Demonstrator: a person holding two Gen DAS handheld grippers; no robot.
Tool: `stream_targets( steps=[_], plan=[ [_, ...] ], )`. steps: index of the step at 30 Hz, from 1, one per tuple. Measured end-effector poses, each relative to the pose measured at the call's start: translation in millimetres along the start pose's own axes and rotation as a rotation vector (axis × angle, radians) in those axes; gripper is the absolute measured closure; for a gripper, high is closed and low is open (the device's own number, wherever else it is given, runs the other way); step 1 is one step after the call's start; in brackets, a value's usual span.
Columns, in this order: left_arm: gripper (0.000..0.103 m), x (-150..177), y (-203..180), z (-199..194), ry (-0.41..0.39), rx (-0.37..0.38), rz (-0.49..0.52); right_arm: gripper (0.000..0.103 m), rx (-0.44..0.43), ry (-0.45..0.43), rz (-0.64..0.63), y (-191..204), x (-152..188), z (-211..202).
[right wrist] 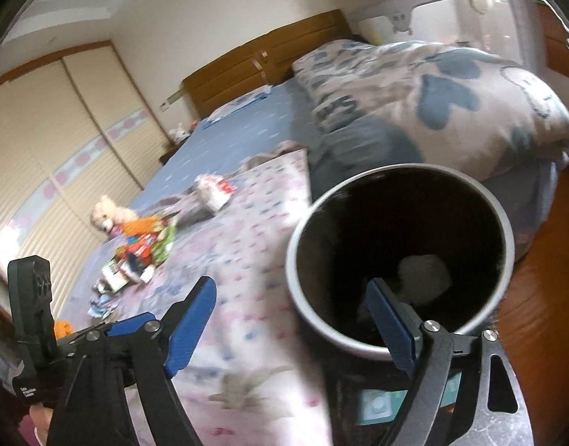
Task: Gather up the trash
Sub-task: 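Grasp the crumpled foil wrapper with the left tool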
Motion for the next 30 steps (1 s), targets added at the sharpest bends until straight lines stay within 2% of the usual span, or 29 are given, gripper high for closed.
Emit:
stream_targets(
  steps=[15,30],
  plan=[
    [0.036,36.8,110.0,-13.3,-0.002,-0.126,-0.167,0.018,-0.124,0.100,-0.070,79.8,26.8,63.0],
    [0.035,37.0,187.2,-20.2,-0.017,-0.226,-0.283,0.018,-0.203,0.172,-0.122,138.0,38.8,119.0]
  ],
)
Point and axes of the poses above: each gripper's, at about its wrist camera, not at the fingertips, and z roughly the way its jaws point, y to its left, x to its underside, the point moved 7 cm from there along z, roughly the way its jaws point, and after that the axes turned 12 degrees about -x, right-handed, at the moved point
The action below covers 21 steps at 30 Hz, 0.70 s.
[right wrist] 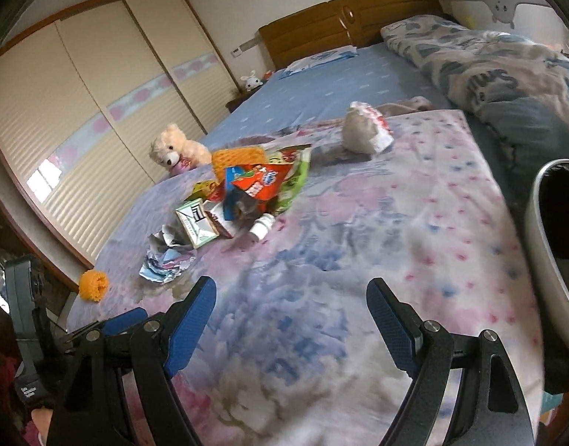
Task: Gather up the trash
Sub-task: 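Grasp the crumpled foil wrapper with the left tool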
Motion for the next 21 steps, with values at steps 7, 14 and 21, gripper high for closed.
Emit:
stream_targets(
  steps=[7,14,21],
  plan=[
    [0.031,-24.0,33.6,15.4,-0.006,-0.054,-0.031,0.019,-0.058,0.027,-0.027,23.4,-4.6,28.4],
    [0.031,-44.0,43.8,50.1,0.045,0.012,-0.055,0.023,-0.097,0.052,-0.049,36.9,-6.8,49.6],
    [0.081,-47.6,32.0,60.4,0.055,0.091,-0.009,0.024,-0.110,0.071,-0.053,41.2,-12.2,63.8]
  ],
)
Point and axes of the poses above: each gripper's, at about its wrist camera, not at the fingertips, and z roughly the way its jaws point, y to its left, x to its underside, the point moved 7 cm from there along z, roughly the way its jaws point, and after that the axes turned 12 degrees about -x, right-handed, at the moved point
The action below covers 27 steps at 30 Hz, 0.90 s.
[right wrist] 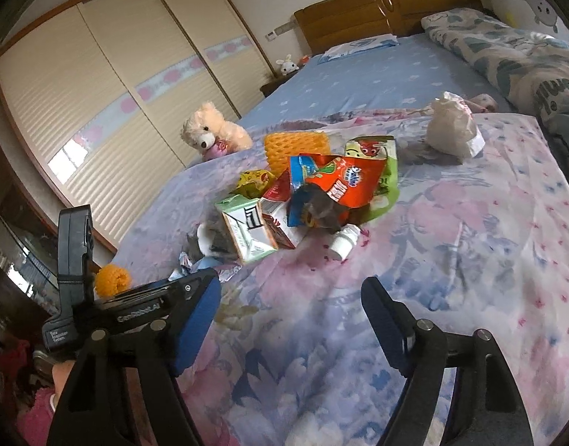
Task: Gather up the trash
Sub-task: 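Grasp the crumpled foil wrapper with the left tool, then grasp the green milk carton with the right tool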
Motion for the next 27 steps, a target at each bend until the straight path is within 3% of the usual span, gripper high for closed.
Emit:
stream_targets(
  steps=[9,16,17,19,27],
  plan=[
    [0.081,14.1,35.9,-25.6,-0.041,-0.047,-0.056,0.024,-0.045,0.038,-0.051,20.3,-9.6,42.8],
    [0.081,23.4,44.4,-27.5,-0.018,-0.046,-0.080,0.025,-0.007,0.093,-0.125,25.4,-11.5,77.5],
    [0.081,24.2,43.0,-28.4,-0.017,-0.043,-0.080,0.030,0.002,0.099,-0.132,24.4,-12.1,80.8],
    [0.081,25.2,39.6,-29.3,-0.016,-0.042,-0.072,0.066,0.024,0.118,-0.136,21.4,-10.9,83.2],
    [0.081,31.1,31.7,-33.6,-0.020,-0.028,-0.060,0.068,-0.012,0.134,-0.129,27.1,8.2,46.2]
  ],
)
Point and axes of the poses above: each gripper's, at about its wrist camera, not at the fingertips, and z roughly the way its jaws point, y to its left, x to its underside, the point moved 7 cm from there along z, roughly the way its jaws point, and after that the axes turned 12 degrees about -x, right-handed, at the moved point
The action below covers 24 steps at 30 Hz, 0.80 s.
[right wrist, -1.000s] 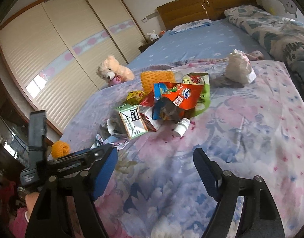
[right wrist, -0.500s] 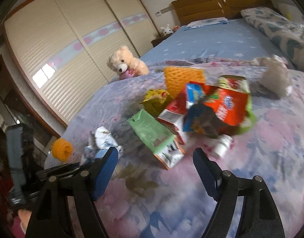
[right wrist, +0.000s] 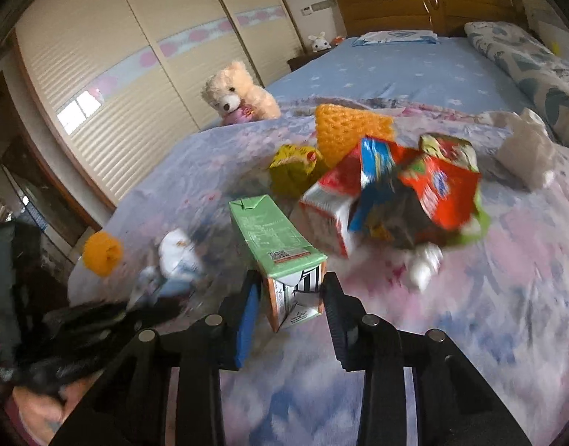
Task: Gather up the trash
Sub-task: 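Grasp the green milk carton with the right tool, then carry the foil wrapper and green carton over the bin with both tools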
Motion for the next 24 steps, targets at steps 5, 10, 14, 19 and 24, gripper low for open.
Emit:
stream_targets(
  steps=[5,10,14,19,24],
  plan=[
    [0.081,2.8,-0.9,-3.5,0.006,-0.003,0.004,0.051,0.009,-0.002,-0.013,1.2,-3.2,3.7],
    [0.081,5.5,-4.7,-10.7,0.005,0.001,0.008,0.047,-0.009,0.029,-0.029,5.5,-3.7,24.2],
    [0.081,8.9,-18.5,-17.5,-0.003,0.016,0.033,0.071,-0.009,0.024,-0.030,8.5,4.9,15.5],
    [0.081,14.9,-49.8,-23.5,-0.005,0.051,0.088,0.071,0.018,-0.041,-0.003,0.8,17.3,-28.2],
    [0.081,27.0,-94.3,-28.7,0.002,0.101,0.164,0.071,0.065,-0.113,0.041,-16.5,30.9,-81.3]
  ],
)
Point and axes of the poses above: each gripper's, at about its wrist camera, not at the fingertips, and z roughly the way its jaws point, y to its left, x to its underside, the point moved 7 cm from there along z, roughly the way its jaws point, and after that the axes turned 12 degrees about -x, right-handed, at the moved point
